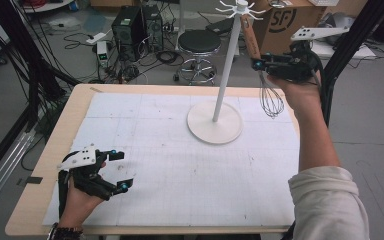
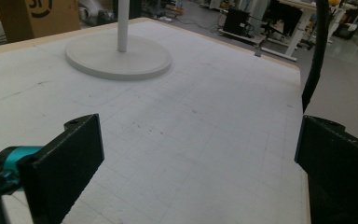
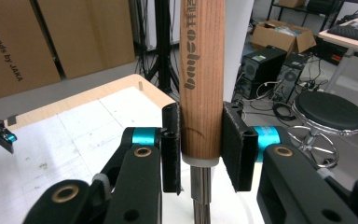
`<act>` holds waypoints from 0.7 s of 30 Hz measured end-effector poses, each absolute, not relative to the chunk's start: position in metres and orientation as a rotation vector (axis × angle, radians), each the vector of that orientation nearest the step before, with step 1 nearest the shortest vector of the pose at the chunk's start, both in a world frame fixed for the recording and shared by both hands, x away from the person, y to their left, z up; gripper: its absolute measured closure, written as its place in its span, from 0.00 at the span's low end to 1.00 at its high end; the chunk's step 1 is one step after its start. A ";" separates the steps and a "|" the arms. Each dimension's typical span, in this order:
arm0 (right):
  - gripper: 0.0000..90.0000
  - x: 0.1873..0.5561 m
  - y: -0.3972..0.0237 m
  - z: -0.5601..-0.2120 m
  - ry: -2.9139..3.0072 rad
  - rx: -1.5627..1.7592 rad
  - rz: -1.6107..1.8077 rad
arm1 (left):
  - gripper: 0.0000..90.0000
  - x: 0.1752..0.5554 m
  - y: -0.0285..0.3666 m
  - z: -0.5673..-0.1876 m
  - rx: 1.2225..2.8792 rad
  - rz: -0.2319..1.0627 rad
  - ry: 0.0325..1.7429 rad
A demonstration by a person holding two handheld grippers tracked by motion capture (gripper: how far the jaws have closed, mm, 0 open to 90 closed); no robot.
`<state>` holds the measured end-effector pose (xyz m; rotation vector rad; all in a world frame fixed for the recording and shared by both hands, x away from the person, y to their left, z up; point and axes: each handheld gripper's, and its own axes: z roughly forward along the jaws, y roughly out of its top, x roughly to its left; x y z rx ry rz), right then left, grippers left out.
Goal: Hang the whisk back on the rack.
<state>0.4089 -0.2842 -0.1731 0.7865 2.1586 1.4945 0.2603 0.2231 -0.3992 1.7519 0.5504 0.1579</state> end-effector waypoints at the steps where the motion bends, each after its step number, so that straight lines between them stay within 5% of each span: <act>1: 0.79 0.409 -0.284 -0.174 2.159 0.791 1.491 | 0.02 0.260 0.223 -0.399 1.751 0.158 0.551; 21: 0.78 0.416 -0.257 -0.182 2.202 0.848 1.396 | 0.02 0.259 0.222 -0.399 1.759 0.156 0.553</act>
